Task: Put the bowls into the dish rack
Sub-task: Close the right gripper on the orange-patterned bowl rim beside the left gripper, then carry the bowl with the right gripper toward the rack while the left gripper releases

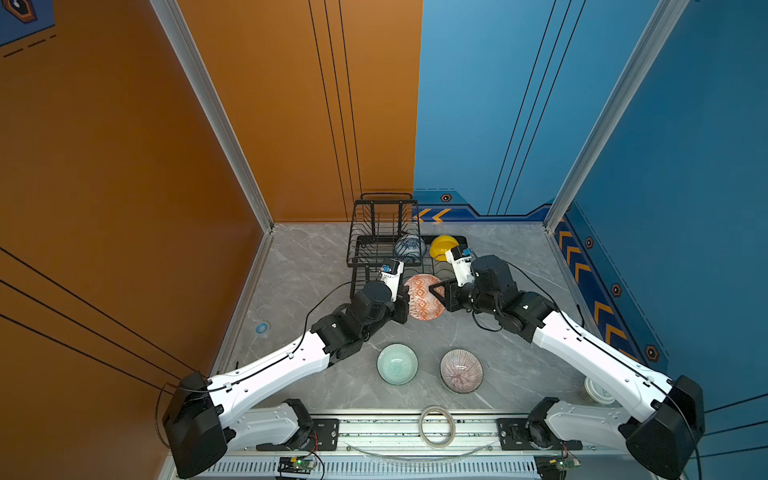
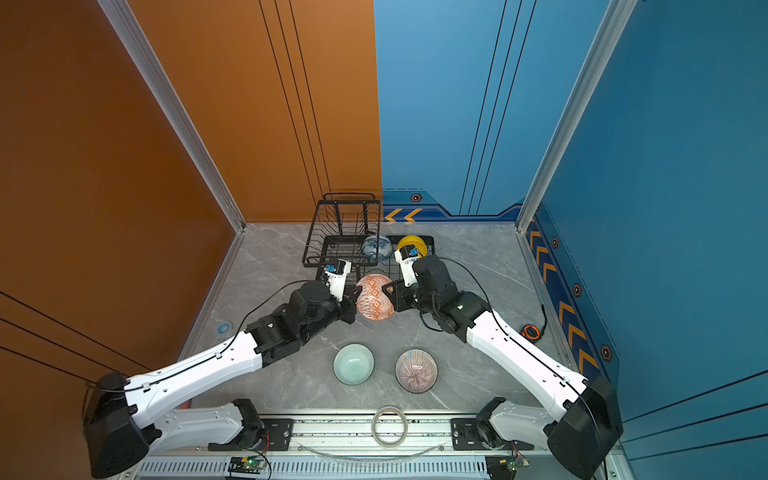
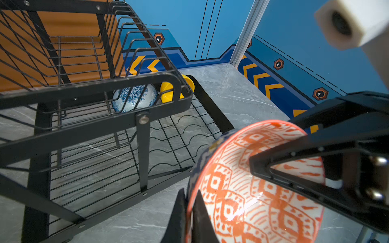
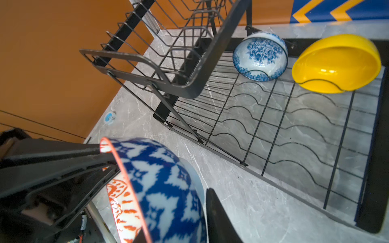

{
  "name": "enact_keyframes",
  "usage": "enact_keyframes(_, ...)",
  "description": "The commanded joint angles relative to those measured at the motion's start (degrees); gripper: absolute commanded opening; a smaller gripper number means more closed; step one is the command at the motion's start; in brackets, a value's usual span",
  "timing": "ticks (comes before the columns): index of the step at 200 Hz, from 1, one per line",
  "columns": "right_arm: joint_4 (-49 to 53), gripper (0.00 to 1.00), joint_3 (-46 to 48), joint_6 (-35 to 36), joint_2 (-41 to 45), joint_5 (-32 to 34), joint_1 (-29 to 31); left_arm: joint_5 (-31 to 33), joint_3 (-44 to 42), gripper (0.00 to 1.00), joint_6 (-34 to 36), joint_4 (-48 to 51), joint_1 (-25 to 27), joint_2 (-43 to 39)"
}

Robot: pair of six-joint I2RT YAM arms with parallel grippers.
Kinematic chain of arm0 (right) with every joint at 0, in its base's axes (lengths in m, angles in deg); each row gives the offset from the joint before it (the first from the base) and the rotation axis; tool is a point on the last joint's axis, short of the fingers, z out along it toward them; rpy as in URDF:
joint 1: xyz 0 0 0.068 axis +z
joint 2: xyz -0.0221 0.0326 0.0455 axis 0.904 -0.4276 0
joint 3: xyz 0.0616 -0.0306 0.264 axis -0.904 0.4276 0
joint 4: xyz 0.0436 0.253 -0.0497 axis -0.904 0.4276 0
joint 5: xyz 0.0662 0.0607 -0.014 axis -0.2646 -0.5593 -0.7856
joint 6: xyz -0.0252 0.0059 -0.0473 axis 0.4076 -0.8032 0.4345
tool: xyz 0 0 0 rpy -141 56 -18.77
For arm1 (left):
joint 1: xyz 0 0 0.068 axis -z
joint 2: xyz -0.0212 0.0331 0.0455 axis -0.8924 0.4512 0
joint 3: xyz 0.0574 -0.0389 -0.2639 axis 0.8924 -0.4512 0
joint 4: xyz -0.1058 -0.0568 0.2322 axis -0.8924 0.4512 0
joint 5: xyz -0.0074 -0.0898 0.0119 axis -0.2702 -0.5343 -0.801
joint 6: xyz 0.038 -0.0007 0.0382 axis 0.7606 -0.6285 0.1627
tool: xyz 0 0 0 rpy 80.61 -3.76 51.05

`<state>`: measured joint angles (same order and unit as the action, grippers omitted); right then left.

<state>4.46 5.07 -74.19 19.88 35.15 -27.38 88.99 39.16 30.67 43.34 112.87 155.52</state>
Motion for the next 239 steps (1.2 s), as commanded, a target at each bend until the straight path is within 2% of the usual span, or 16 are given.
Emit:
enact_keyframes(1, -1.71, 0.17, 0.26, -1.3, -0.02, 1.0, -0.37, -0.23, 1.51, 0.0, 0.37, -3.11, 0.76, -0.53)
enact_keyframes(31, -2.14, 0.09, 0.98, -1.46, -0.2, 0.76, -0.46, -1.13, 1.84, 0.0, 0.46, -3.04, 0.95, -0.19)
enact_keyframes(49, -2.58, 0.0, 1.39, -1.56, -0.37, 0.66, -0.45, -1.77, 2.12, 0.0, 0.53, -3.04, 1.03, 0.23)
enact_keyframes(93, -2.84, 0.0, 2.11, -0.05, -0.27, 1.31, -0.62, -4.56, 3.79, 0.0, 1.36, -0.72, 1.08, 1.57)
enact_keyframes(146, -2.89, 0.0, 4.11, 5.61, 1.06, 4.14, -1.63, -6.11, 4.67, 0.43, 3.3, 3.99, 0.05, -0.31)
enact_keyframes(159, -2.94, 0.0, 4.5, 6.88, 1.37, 5.51, -1.67, -7.12, 4.69, 0.57, 3.83, 4.8, -0.4, -1.26)
enact_keyframes(195, -4.25, 0.0, 6.11, 10.67, 2.57, 8.6, -2.26, -7.13, 4.58, 0.85, 4.78, 8.91, -1.35, -4.17)
enact_keyframes(199, -4.27, 0.0, 6.18, 11.19, 2.61, 9.01, -2.32, -7.05, 4.56, 0.92, 4.84, 9.43, -1.53, -4.44)
enact_keyframes(208, -4.42, 0.0, 6.33, 12.78, 2.65, 10.13, -2.43, -6.96, 4.33, 1.0, 5.07, 10.59, -1.91, -5.19)
enact_keyframes(239, -8.25, 0.0, 7.97, 19.16, 3.43, 12.92, -2.48, -7.16, 3.27, 0.98, 5.5, 15.36, -3.52, -6.92)
